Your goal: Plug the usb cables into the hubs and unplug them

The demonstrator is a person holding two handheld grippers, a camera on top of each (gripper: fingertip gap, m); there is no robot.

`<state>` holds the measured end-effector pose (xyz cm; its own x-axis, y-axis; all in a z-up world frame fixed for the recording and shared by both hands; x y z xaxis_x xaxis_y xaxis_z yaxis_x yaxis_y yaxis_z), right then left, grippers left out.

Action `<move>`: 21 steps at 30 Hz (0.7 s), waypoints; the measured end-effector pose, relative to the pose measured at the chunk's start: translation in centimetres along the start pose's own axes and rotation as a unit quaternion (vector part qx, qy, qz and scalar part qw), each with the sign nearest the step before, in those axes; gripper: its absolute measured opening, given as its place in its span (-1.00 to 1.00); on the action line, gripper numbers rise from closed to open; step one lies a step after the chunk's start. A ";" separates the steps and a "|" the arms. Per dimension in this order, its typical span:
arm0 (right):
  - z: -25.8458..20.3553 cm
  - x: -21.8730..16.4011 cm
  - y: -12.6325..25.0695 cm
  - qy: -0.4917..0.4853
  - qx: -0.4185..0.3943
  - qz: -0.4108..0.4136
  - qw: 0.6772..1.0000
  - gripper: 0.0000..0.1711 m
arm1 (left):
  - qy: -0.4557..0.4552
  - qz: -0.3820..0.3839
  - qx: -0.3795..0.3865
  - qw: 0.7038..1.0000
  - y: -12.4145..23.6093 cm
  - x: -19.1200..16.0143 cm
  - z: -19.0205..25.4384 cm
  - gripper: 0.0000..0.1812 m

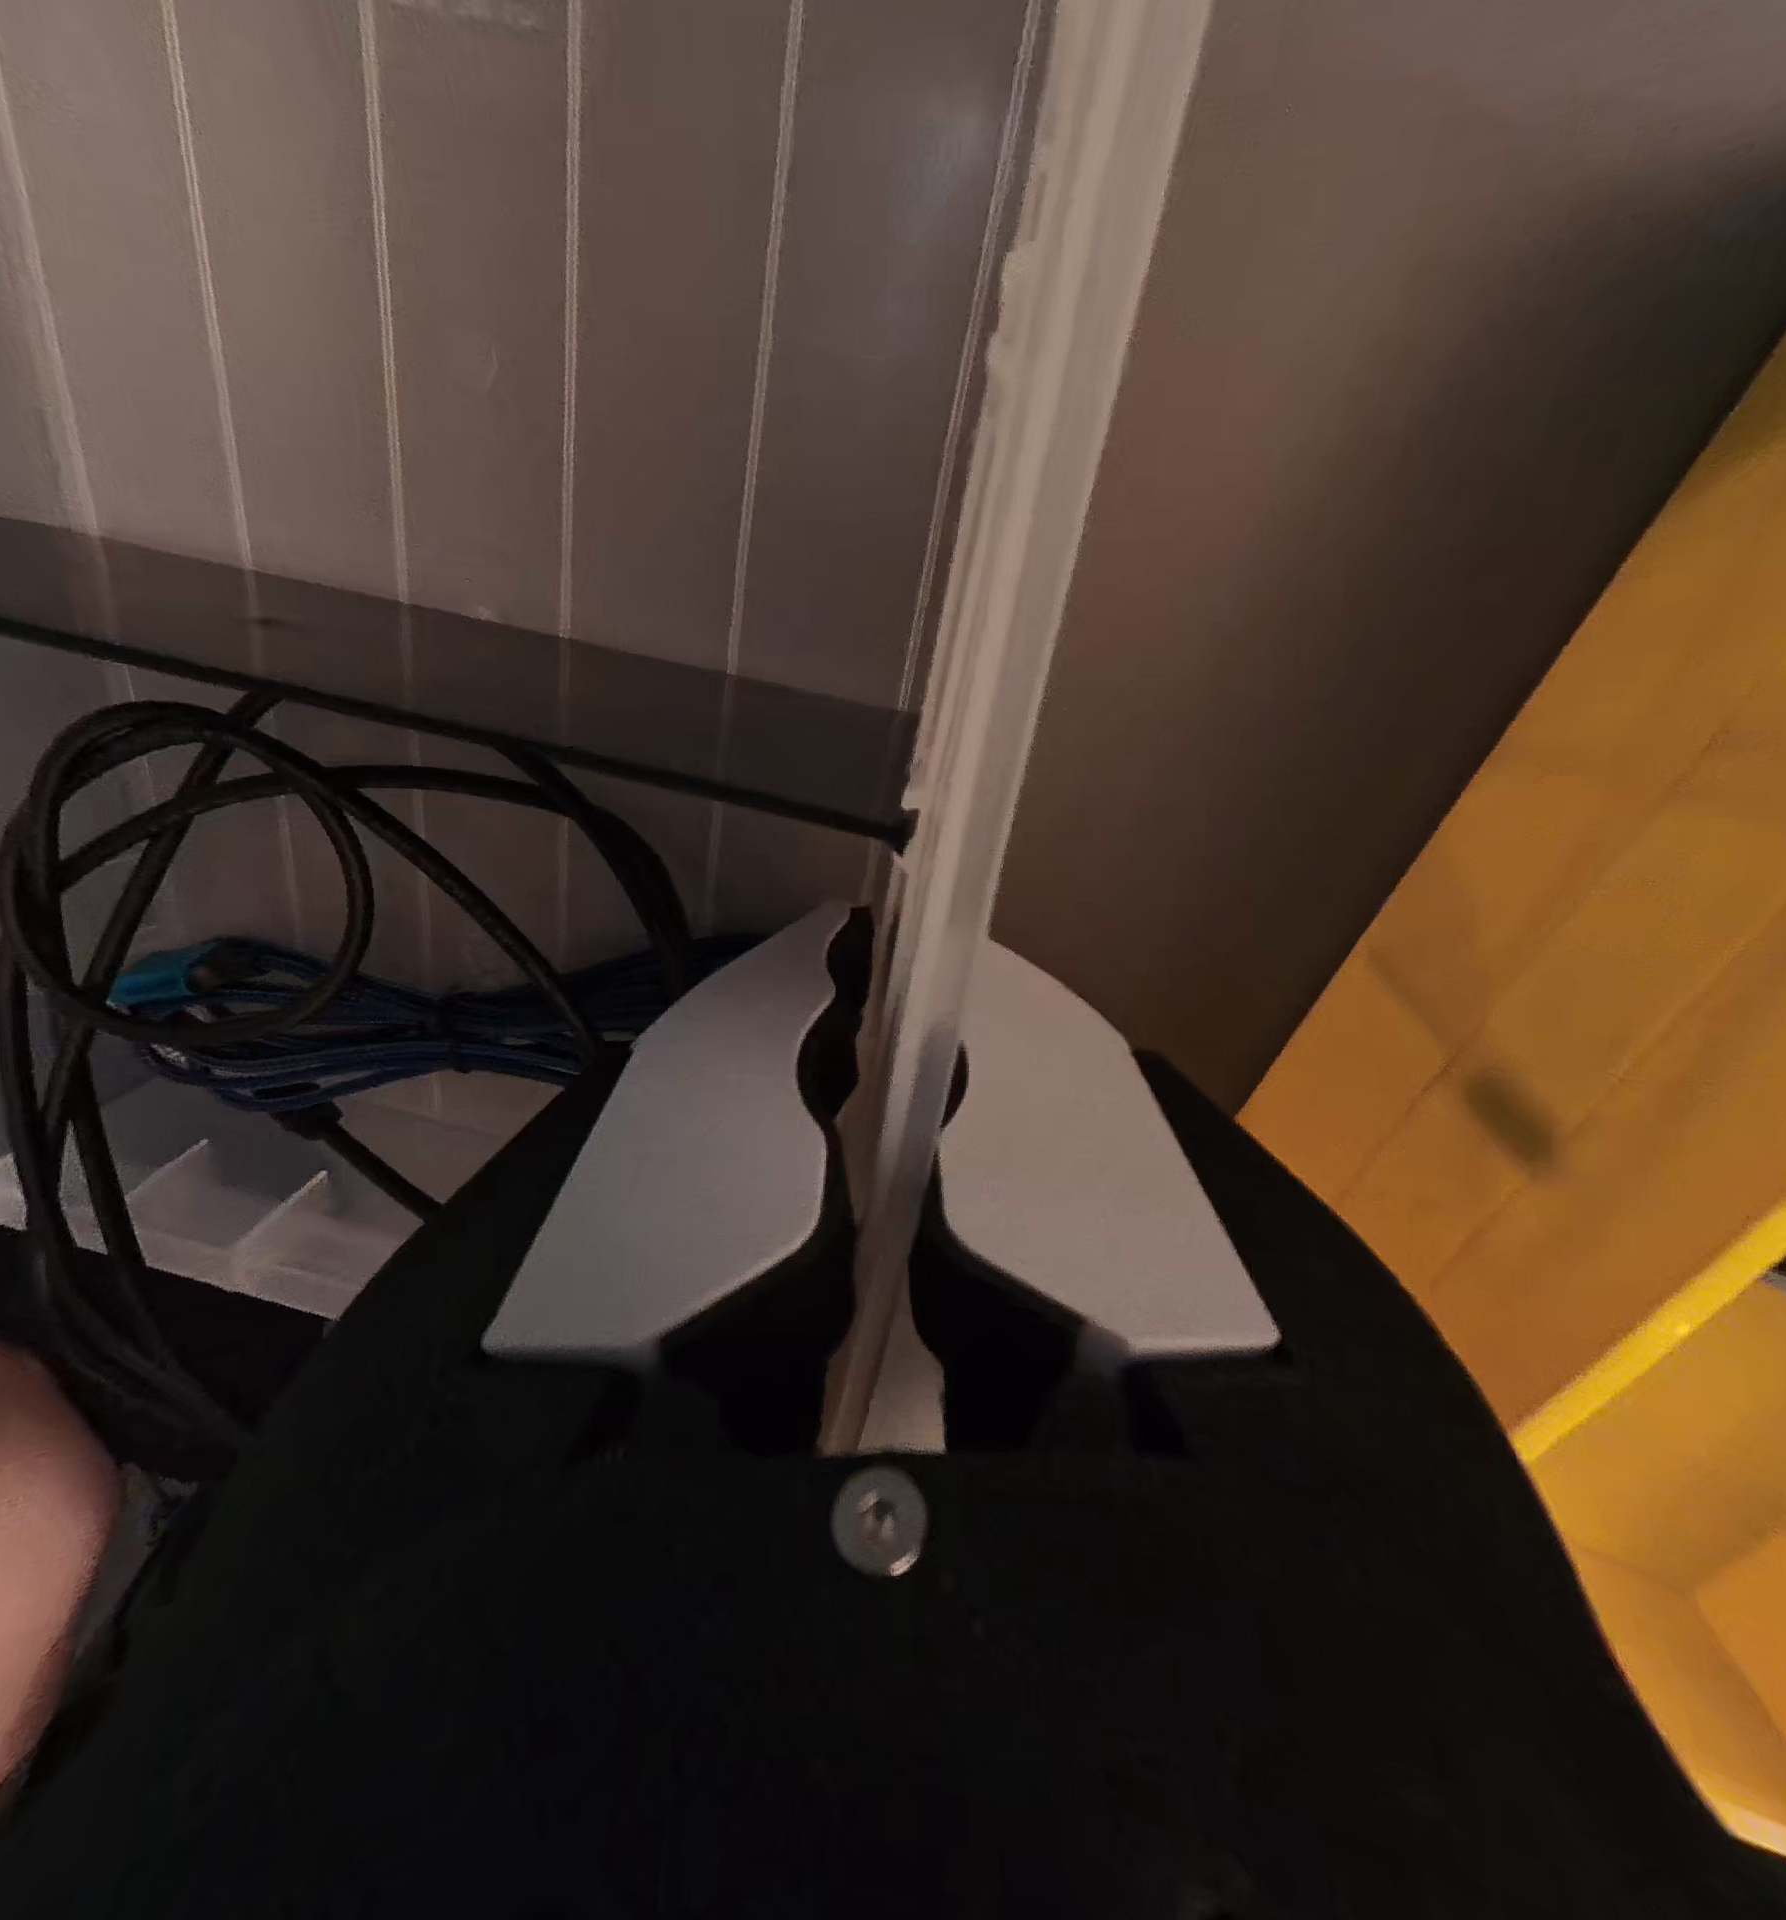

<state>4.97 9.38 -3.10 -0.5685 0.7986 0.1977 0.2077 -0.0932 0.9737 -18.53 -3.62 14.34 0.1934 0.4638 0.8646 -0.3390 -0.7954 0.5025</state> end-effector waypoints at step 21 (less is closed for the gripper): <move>1.6 -0.3 1.9 0.036 0.014 -0.047 0.998 -0.94 | -0.016 -0.017 0.001 1.000 -0.8 0.1 0.5 -0.65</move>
Point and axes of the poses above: each gripper's, where its closed fingertips meet, y back along the fingers, x out of its top, z = x × y across the jaws, the point moved 10 cm from there along y, back along the fingers, and after that the axes turned 11 degrees about y, right-handed, at the moved point
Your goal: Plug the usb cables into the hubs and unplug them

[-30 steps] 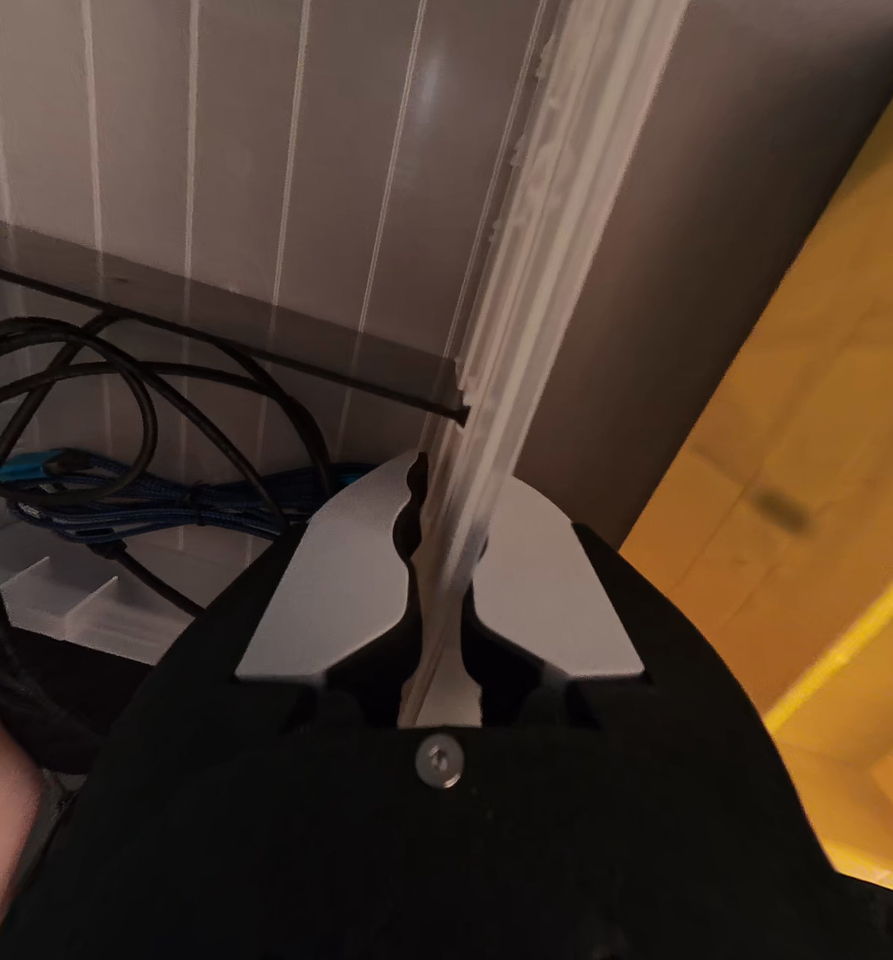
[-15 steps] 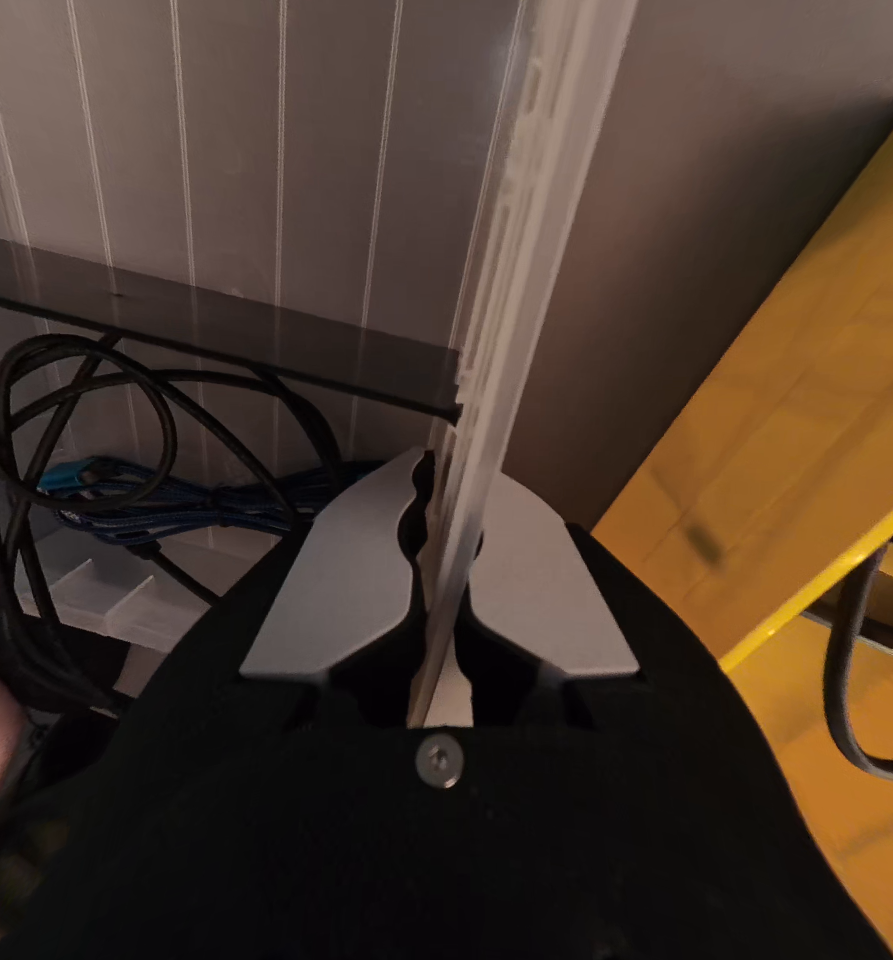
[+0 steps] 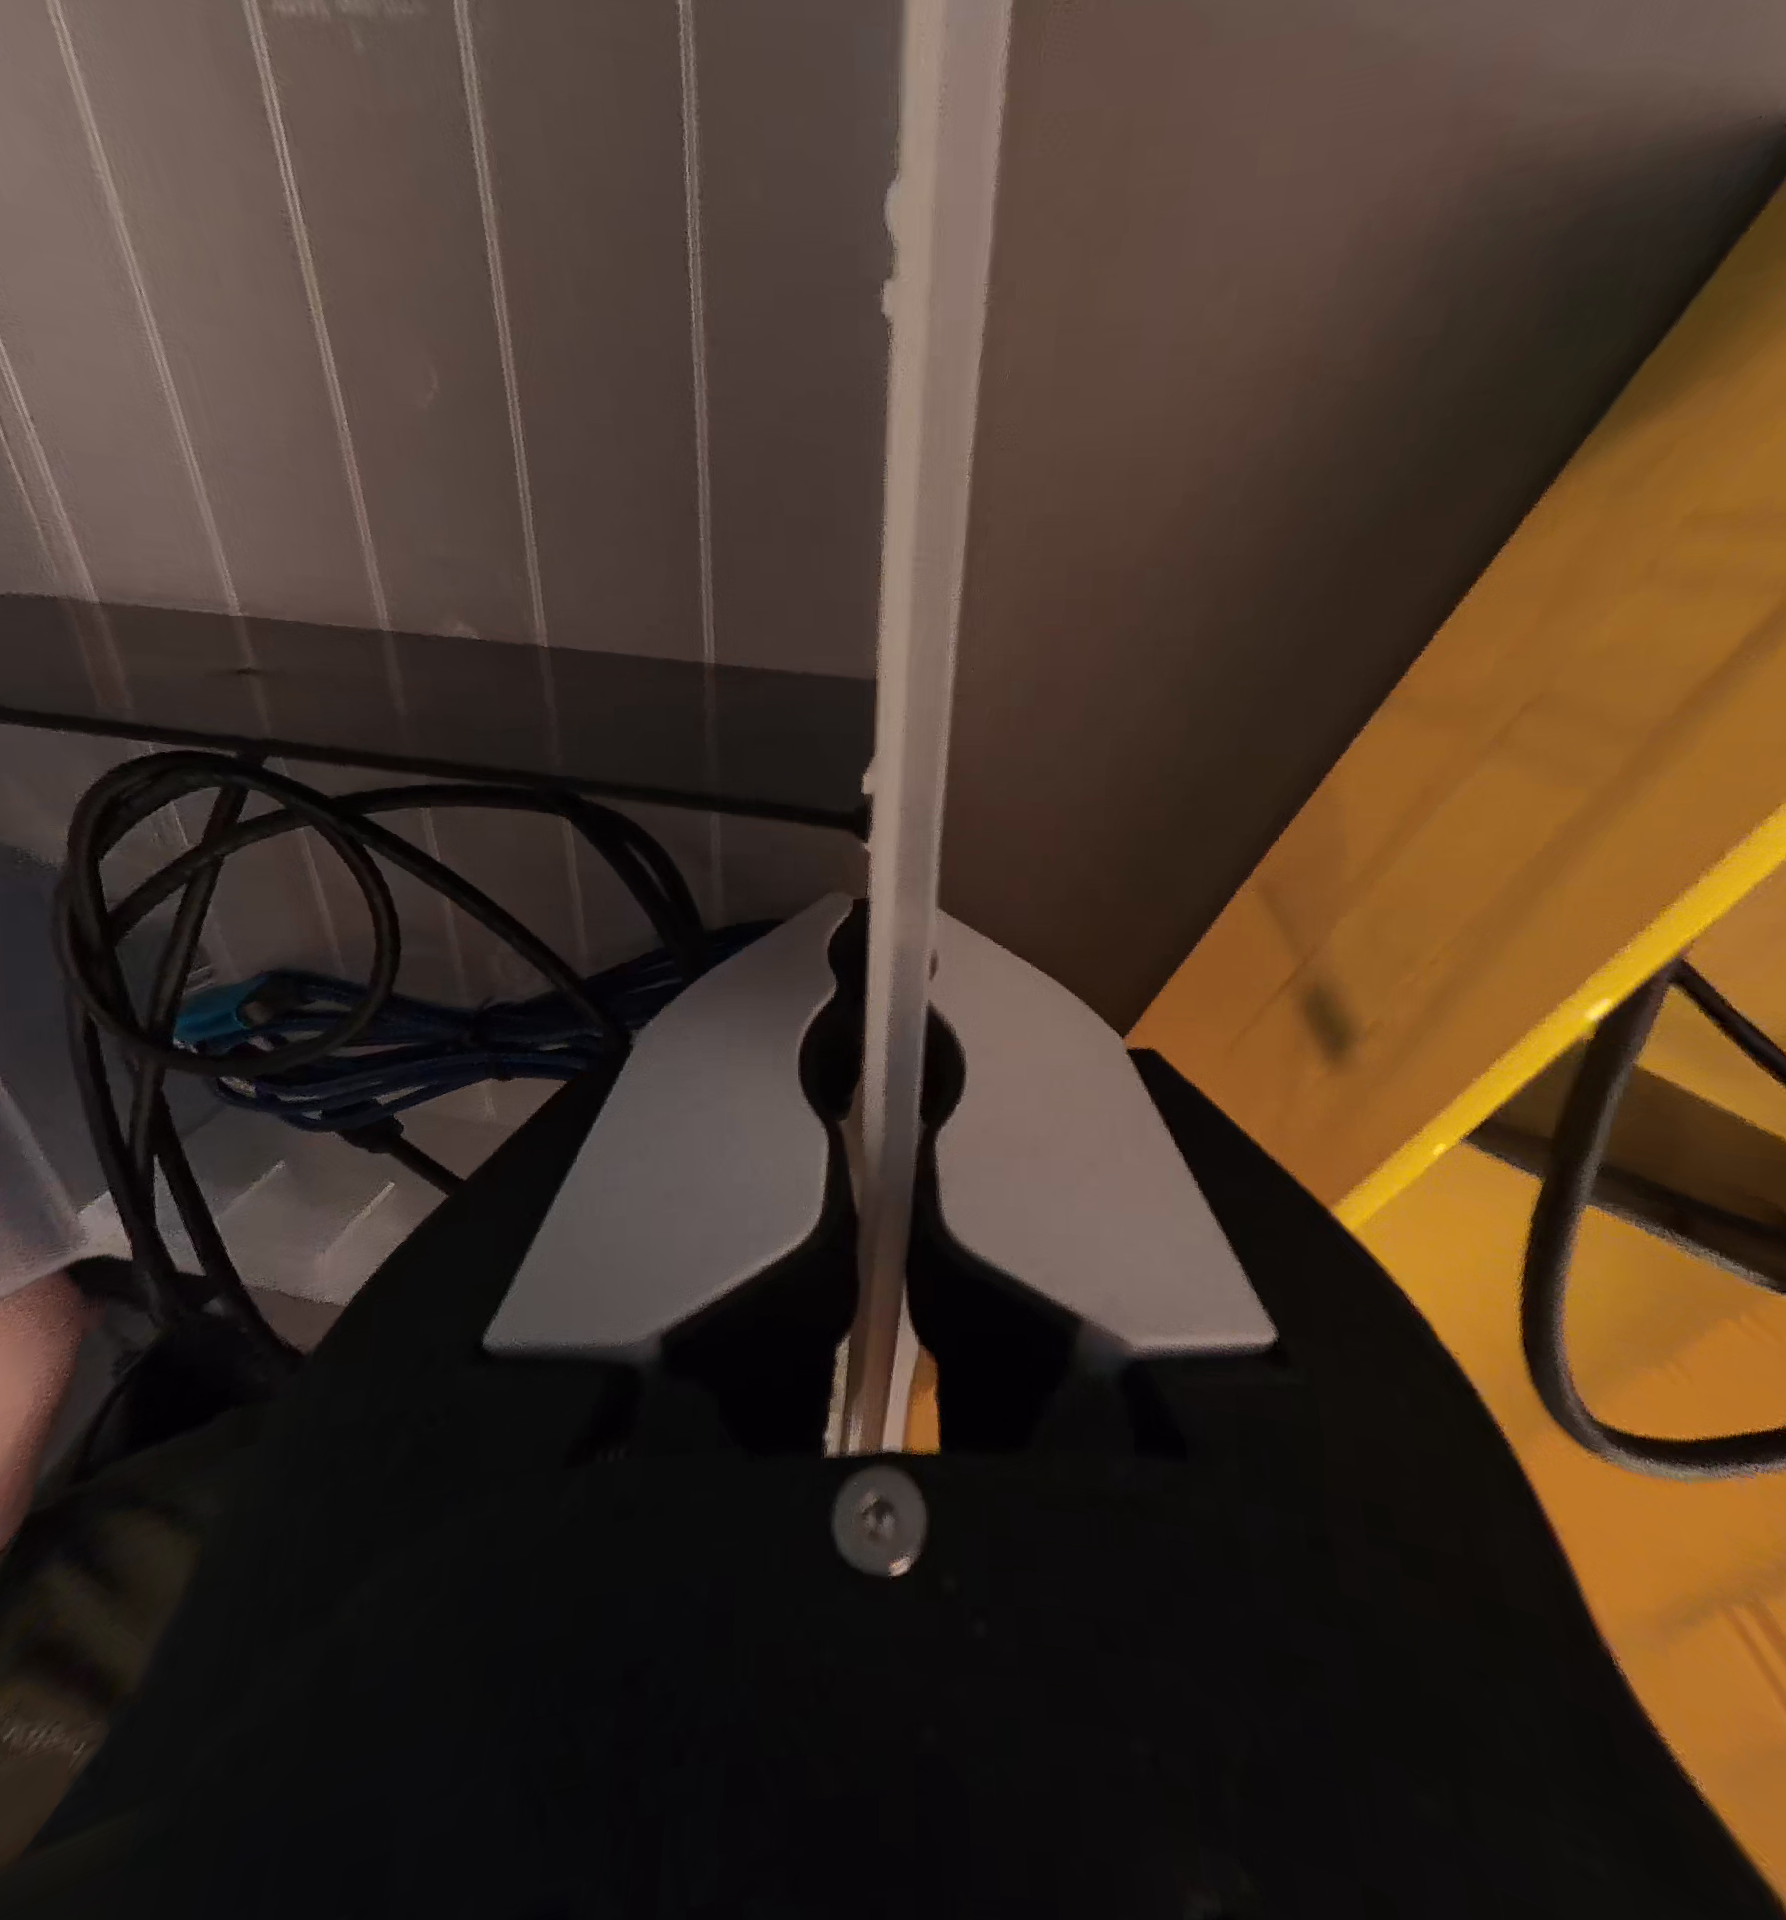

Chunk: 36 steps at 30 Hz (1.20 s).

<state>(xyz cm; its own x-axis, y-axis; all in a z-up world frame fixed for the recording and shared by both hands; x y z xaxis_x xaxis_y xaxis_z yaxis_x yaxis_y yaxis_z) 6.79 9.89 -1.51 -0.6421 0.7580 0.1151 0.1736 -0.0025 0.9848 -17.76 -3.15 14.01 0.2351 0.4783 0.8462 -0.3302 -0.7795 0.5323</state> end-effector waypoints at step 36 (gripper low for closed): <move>32.3 -32.6 18.3 -0.295 -0.058 0.058 0.952 -0.94 | -0.090 -0.057 -0.096 0.990 -4.7 1.4 7.9 -0.58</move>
Point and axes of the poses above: each gripper's, where its closed fingertips meet, y back along the fingers, x out of its top, z = x × y across the jaws, the point moved 10 cm from there along y, back along the fingers, and after that the axes turned 11 degrees about y, right-handed, at the moved point
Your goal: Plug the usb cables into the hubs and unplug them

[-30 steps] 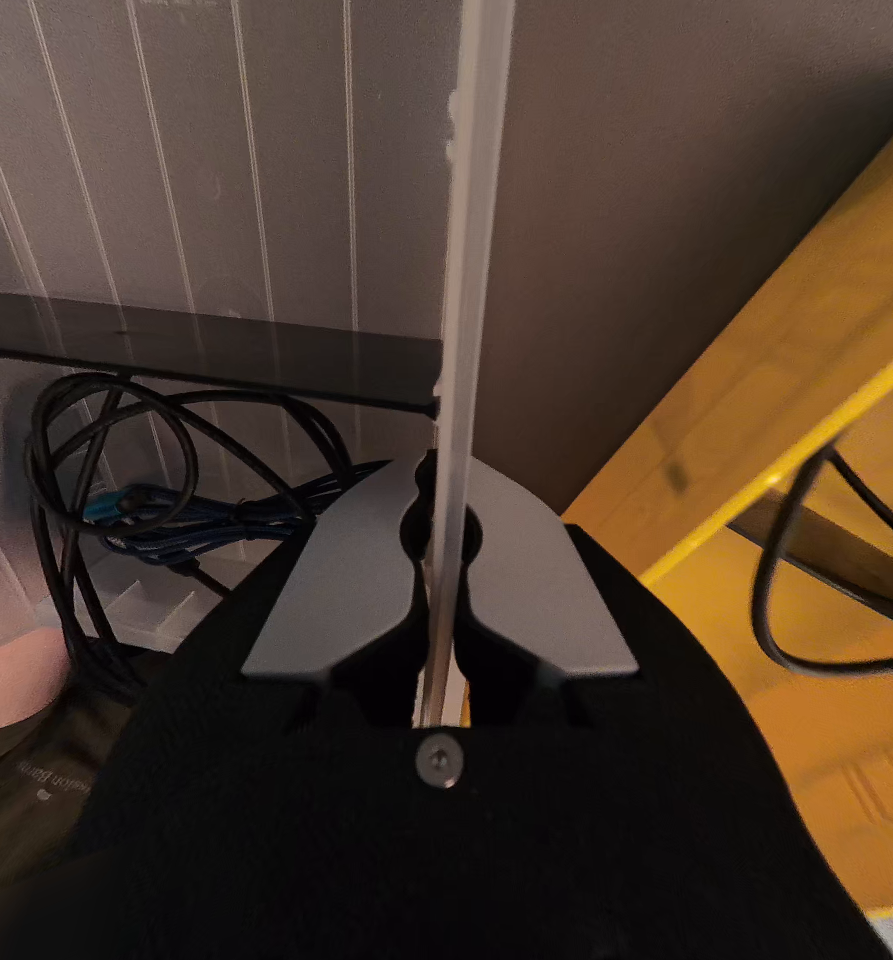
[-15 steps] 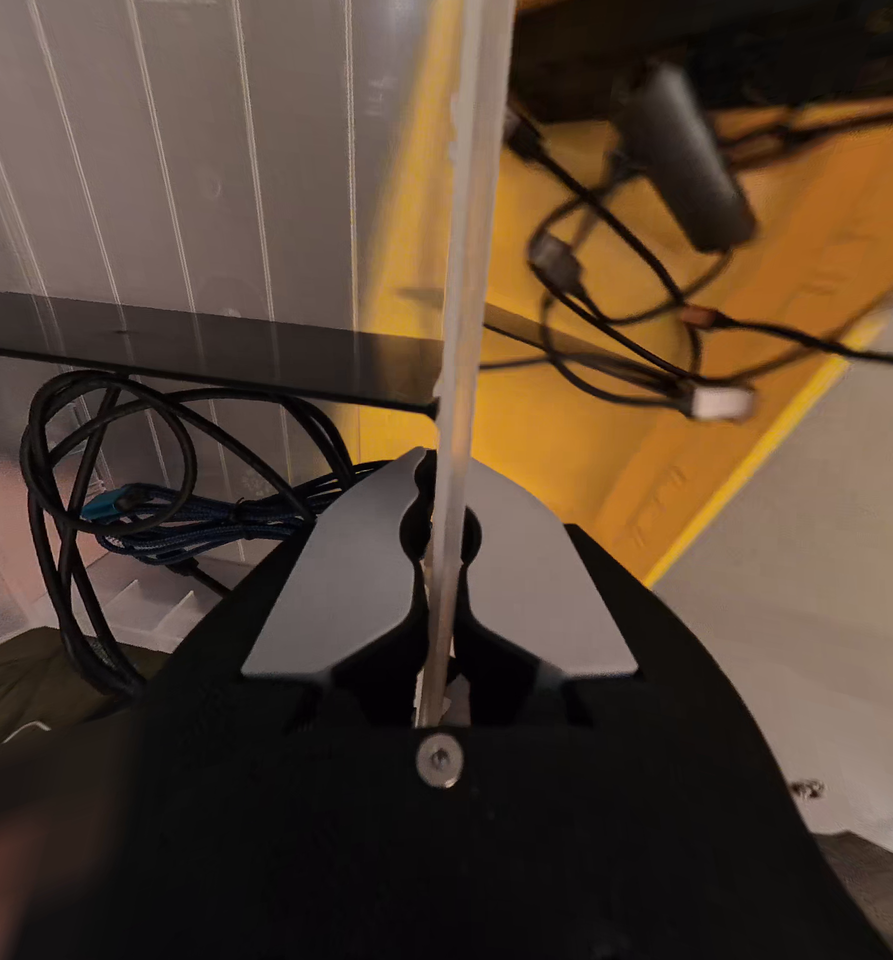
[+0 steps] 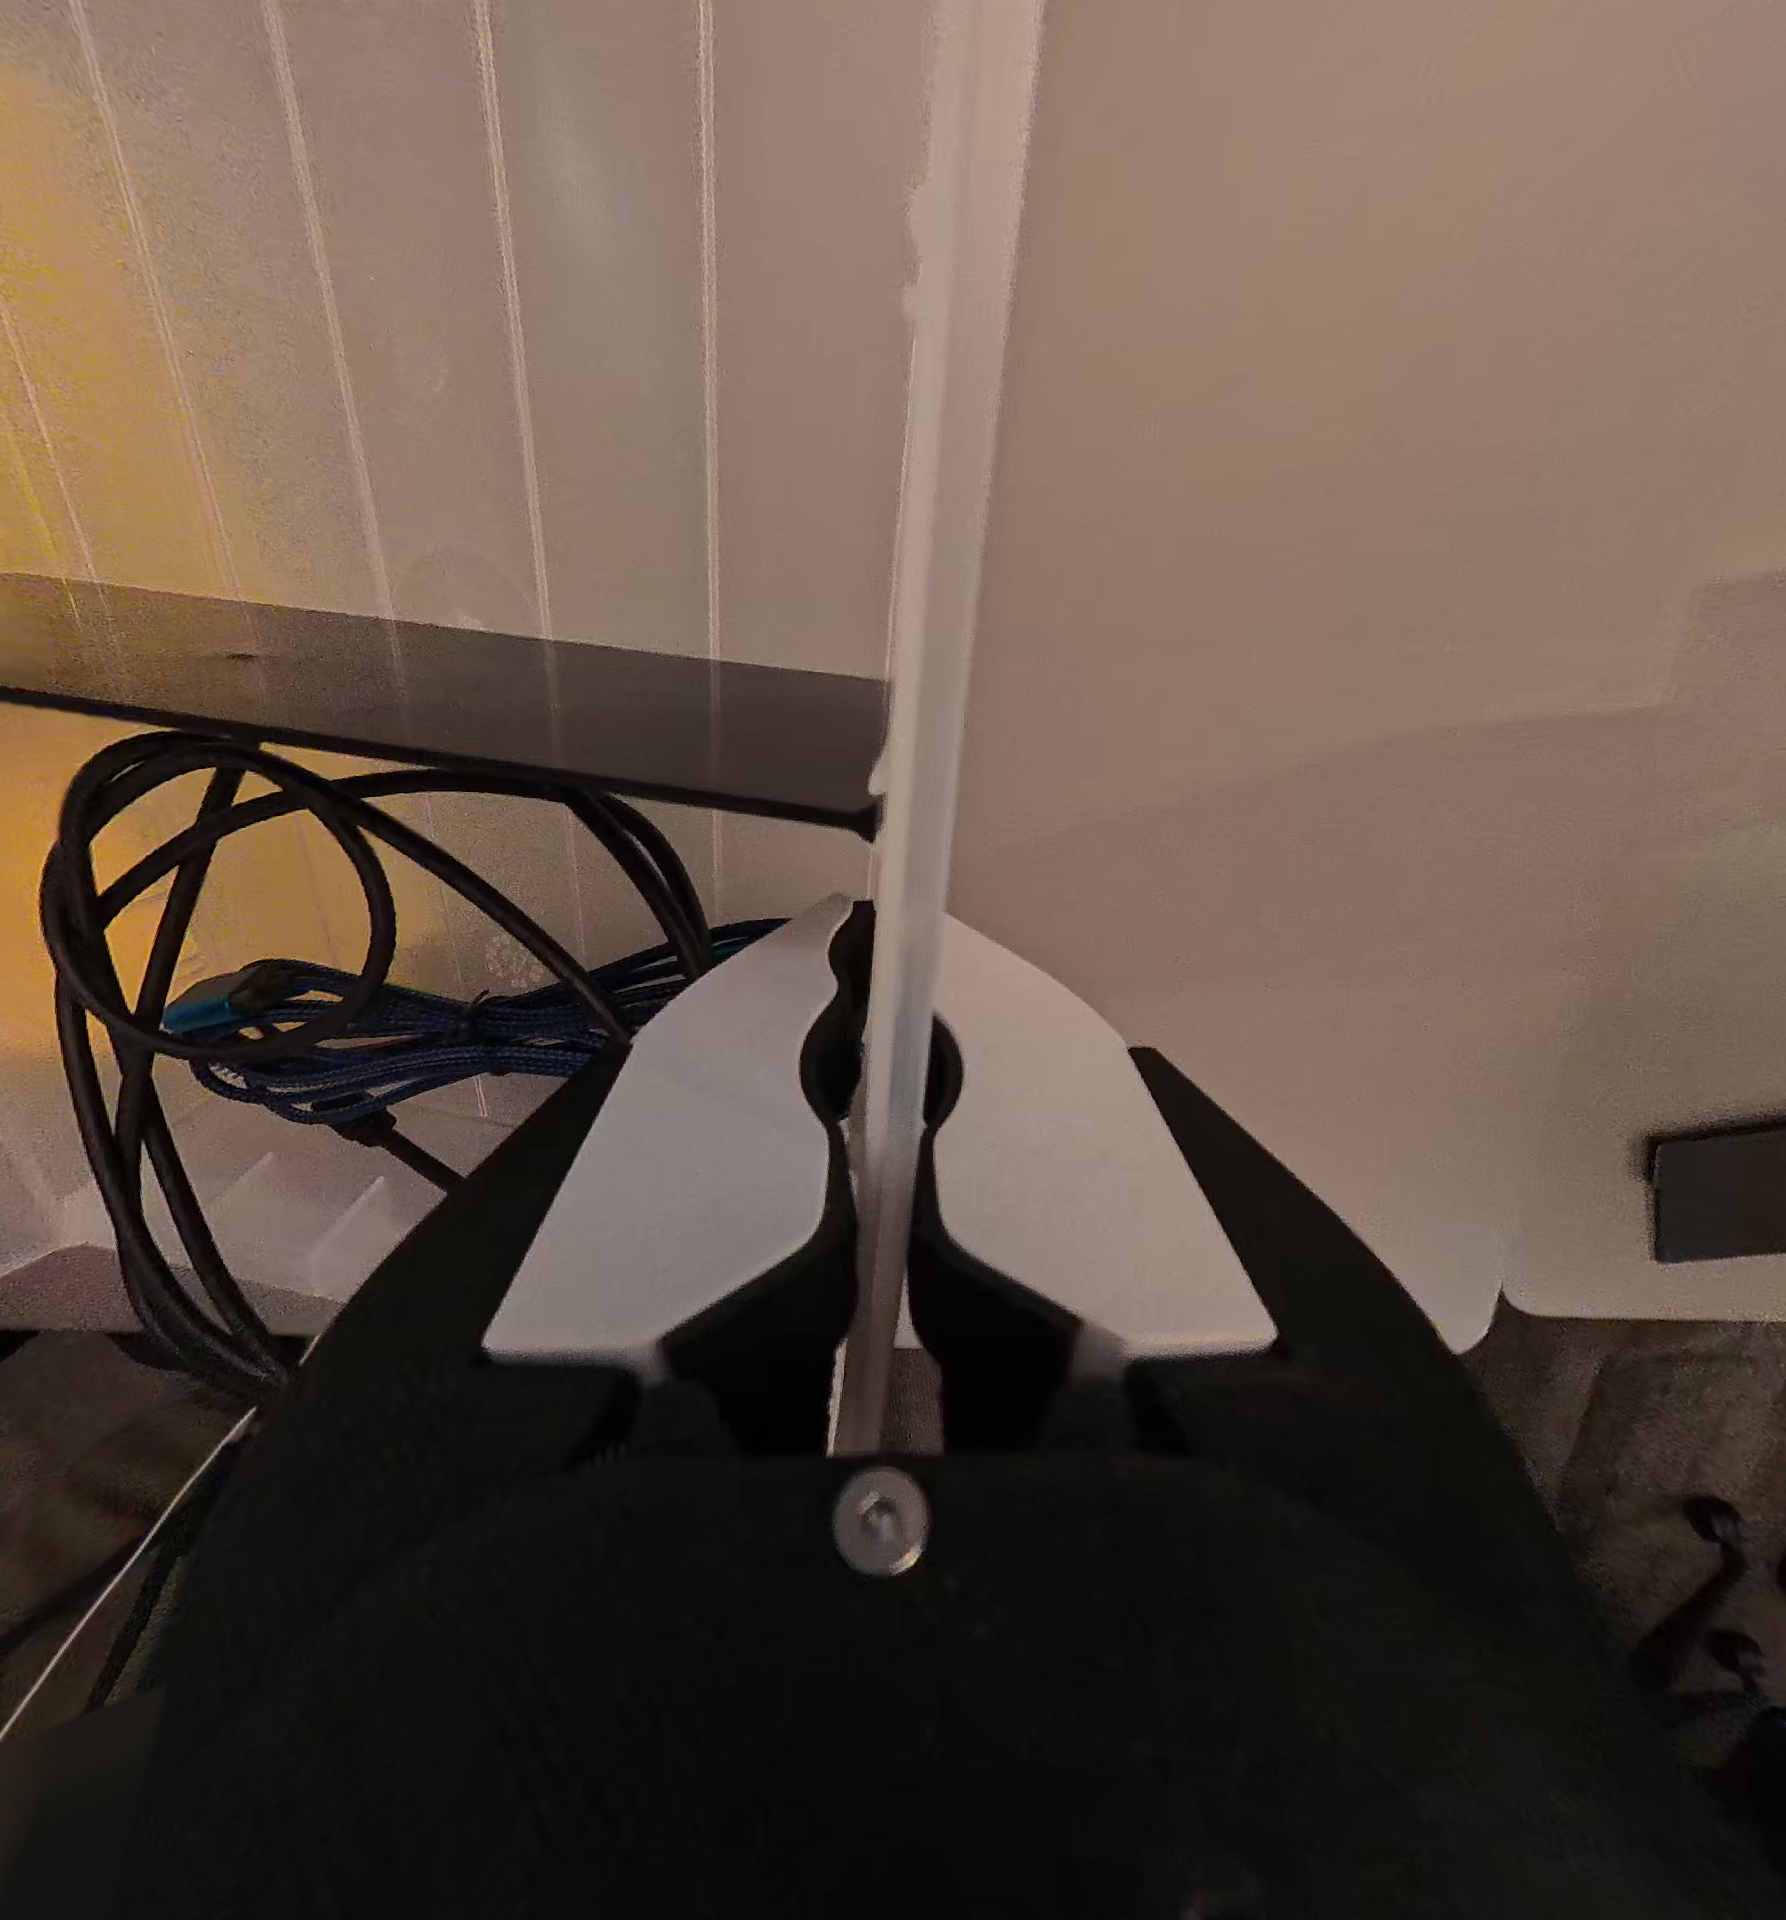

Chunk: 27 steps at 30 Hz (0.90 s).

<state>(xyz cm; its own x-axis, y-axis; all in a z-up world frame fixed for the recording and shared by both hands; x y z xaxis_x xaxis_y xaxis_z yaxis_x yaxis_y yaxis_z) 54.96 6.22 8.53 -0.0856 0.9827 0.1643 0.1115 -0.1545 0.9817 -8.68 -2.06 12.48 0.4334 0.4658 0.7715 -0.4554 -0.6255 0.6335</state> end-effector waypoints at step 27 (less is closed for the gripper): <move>4.4 -2.9 -12.3 0.000 0.162 0.012 0.987 -0.60 | 0.168 -0.143 -0.179 0.959 -18.2 2.6 6.5 -0.38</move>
Point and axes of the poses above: each gripper's, where its closed fingertips meet, y back along the fingers, x out of its top, z = x × y across the jaws, the point moved 10 cm from there along y, back along the fingers, and after that the axes turned 11 degrees about y, right-handed, at the moved point
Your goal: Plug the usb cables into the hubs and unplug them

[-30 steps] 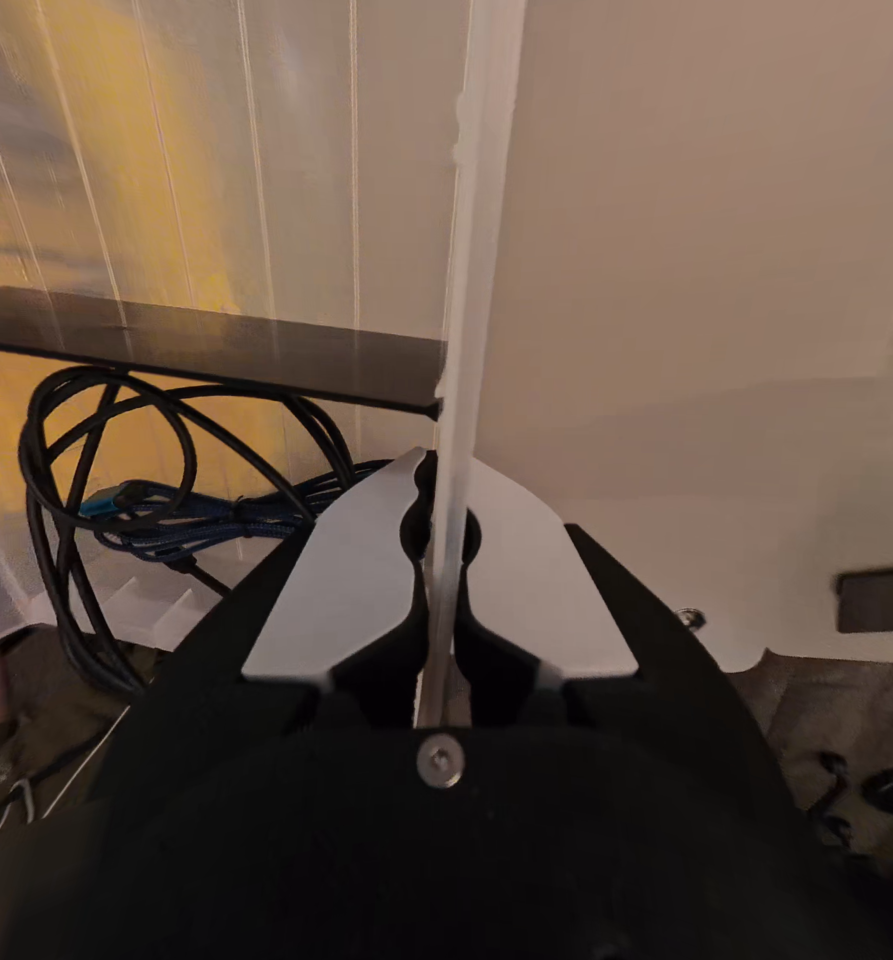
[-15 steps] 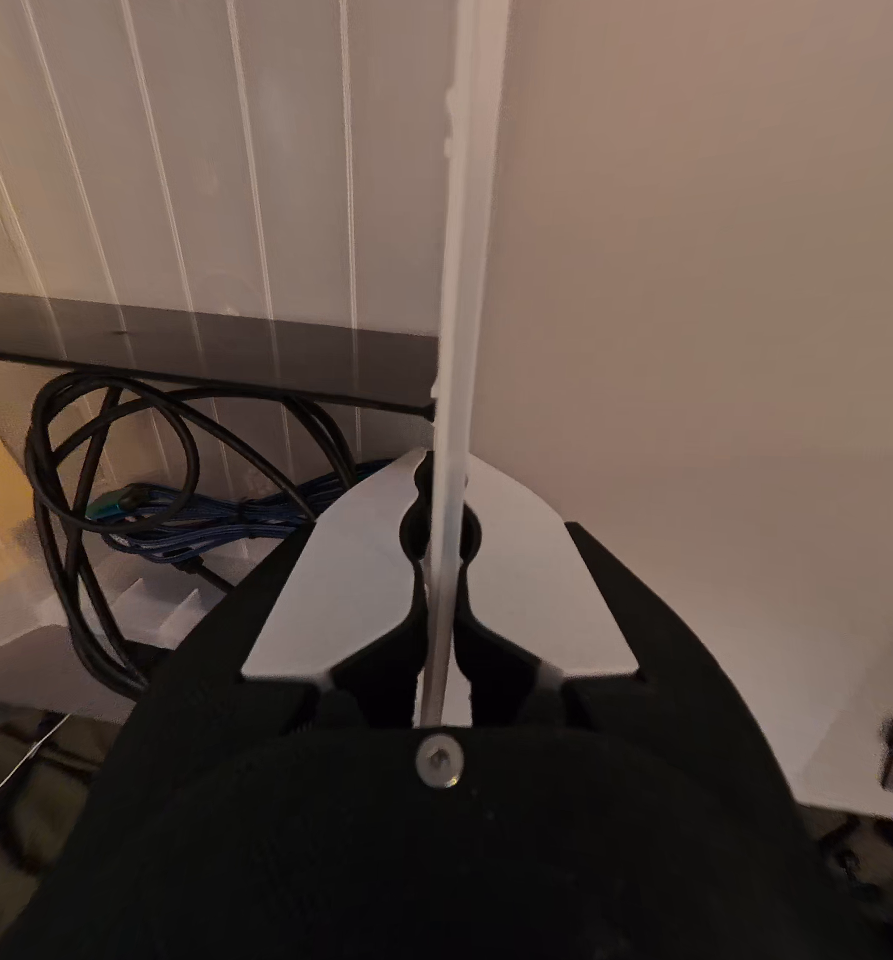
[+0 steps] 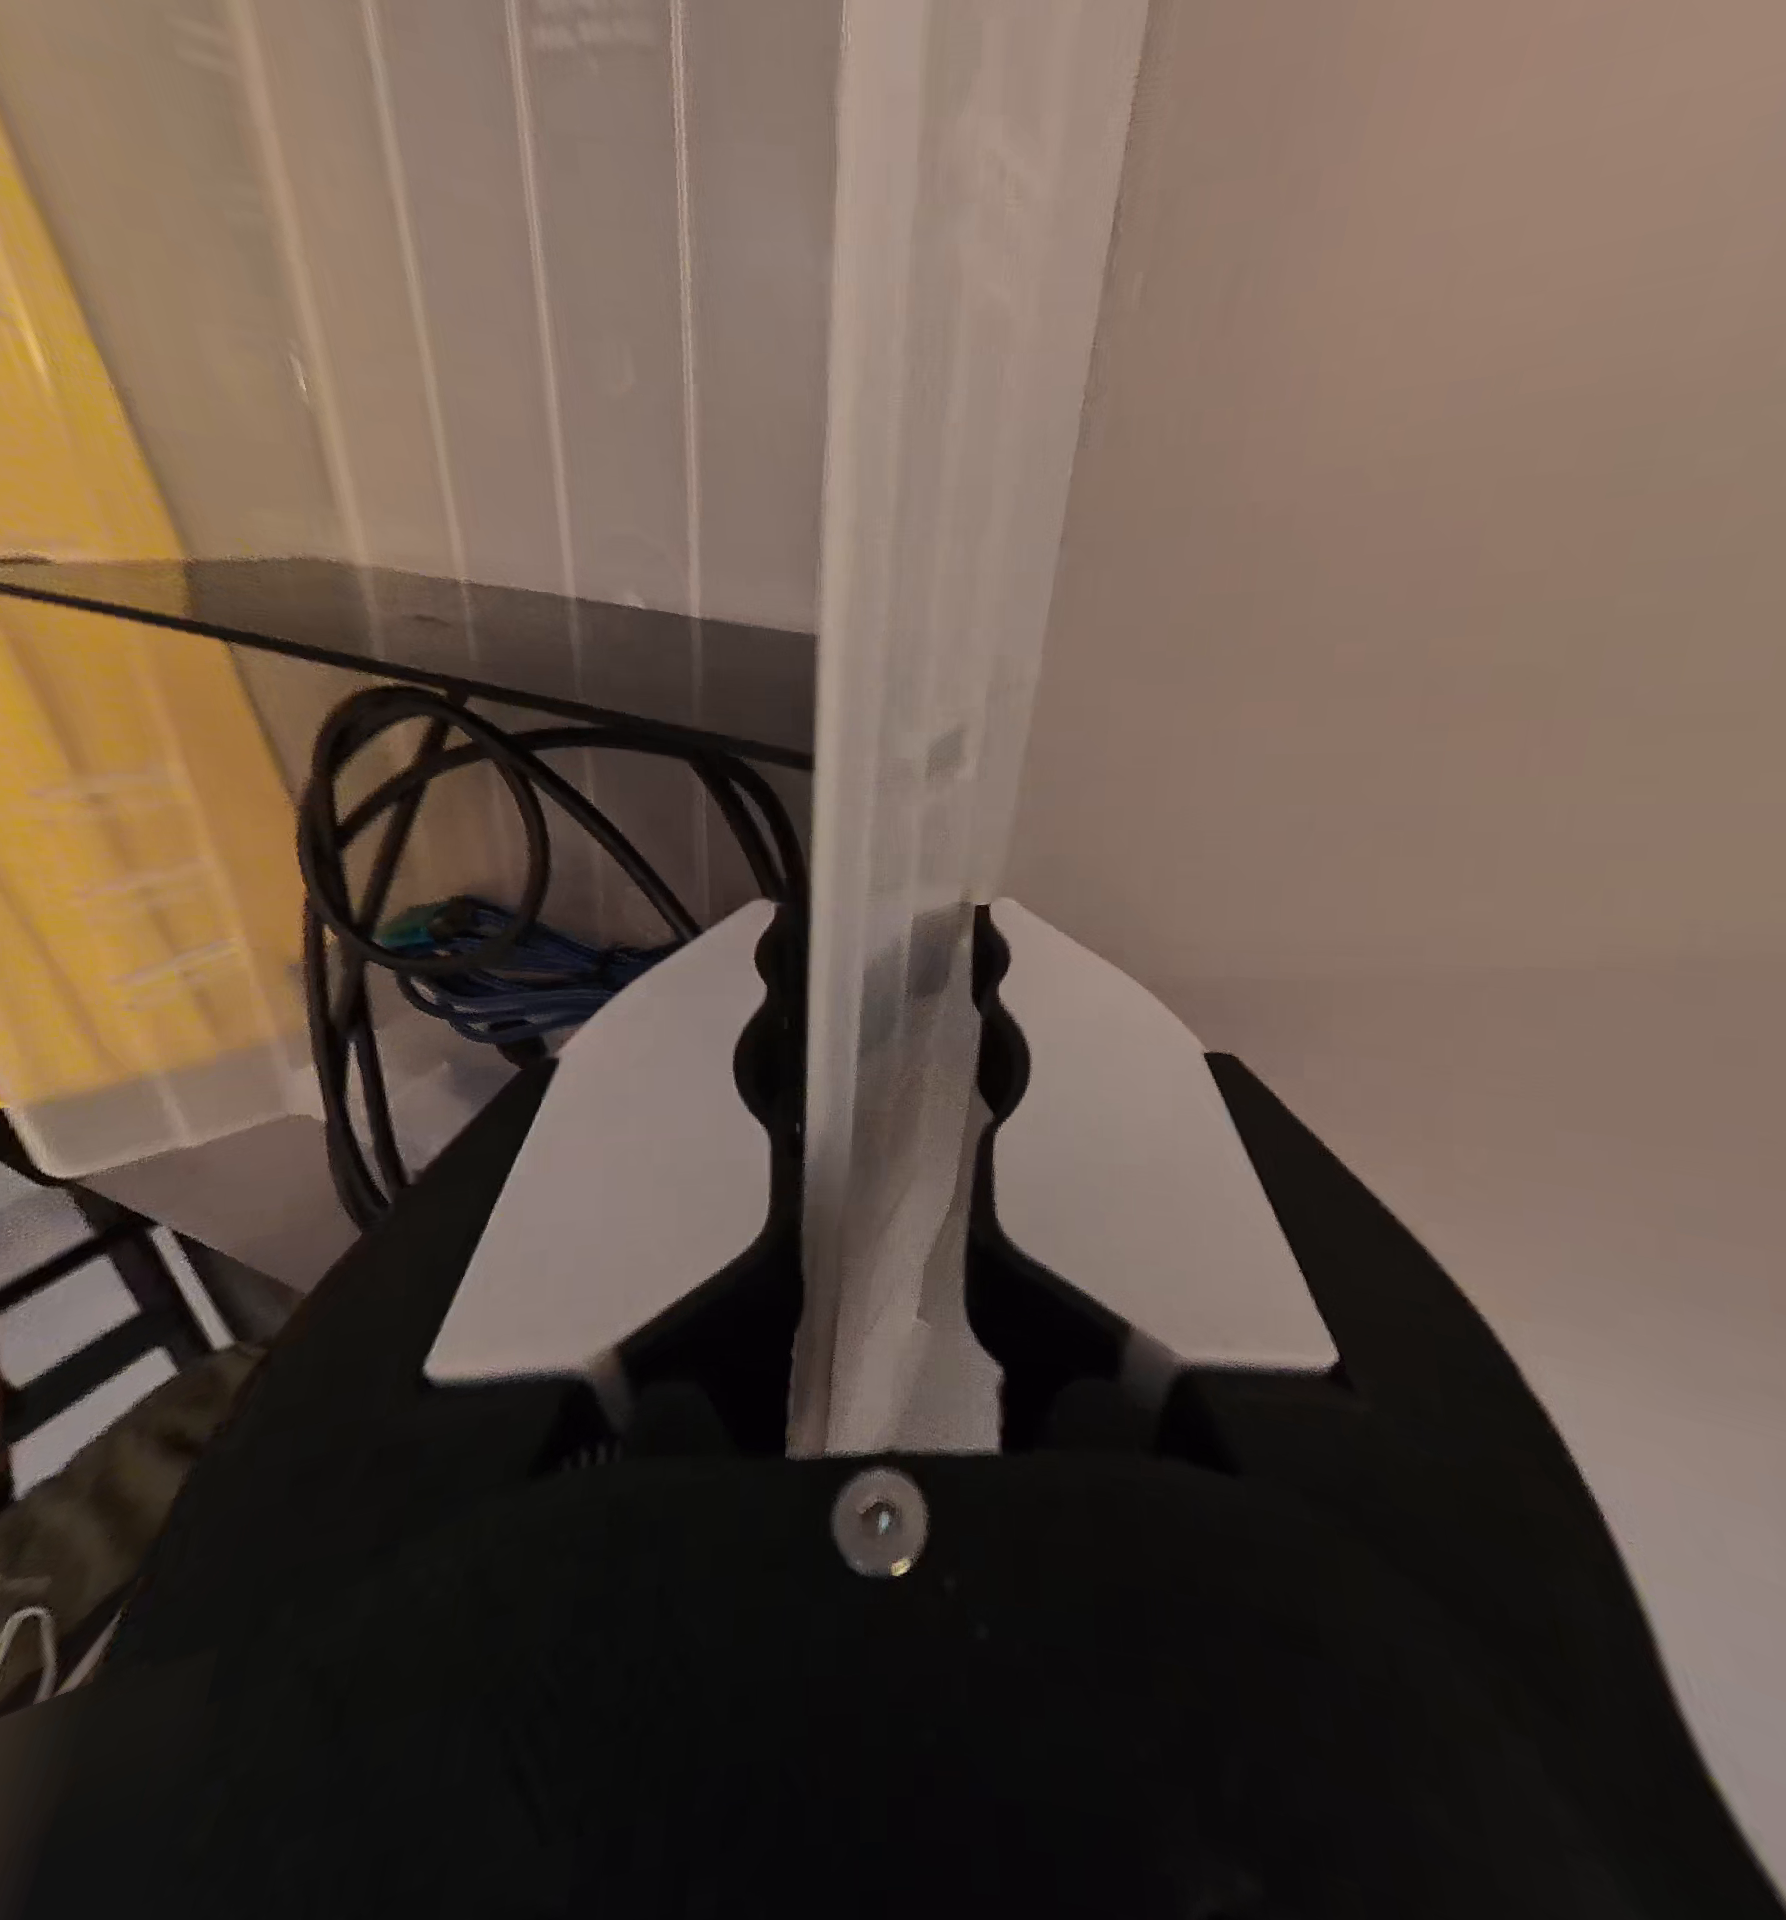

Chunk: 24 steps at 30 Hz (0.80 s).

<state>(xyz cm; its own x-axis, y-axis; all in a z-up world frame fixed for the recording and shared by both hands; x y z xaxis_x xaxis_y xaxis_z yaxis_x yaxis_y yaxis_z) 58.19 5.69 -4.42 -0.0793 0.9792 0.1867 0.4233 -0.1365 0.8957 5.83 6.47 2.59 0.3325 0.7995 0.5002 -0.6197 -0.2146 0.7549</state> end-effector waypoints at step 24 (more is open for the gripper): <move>-0.5 1.1 -0.3 0.057 -0.059 -0.019 0.996 -0.74 | 0.161 -0.253 0.045 0.953 -4.6 3.8 -3.5 -0.83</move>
<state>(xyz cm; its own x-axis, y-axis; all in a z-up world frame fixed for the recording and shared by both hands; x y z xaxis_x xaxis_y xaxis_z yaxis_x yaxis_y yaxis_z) 57.54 6.74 -4.25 -0.1976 0.9616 0.1904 0.3091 -0.1232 0.9430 7.52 12.46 -0.46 0.3284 0.9409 -0.0830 -0.3691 0.2087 0.9057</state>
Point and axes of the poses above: each gripper's, where its closed fingertips meet, y back along the fingers, x out of its top, z = x × y across the jaws, the point moved 10 cm from there along y, back along the fingers, and after that the axes turned 11 degrees about y, right-handed, at the moved point
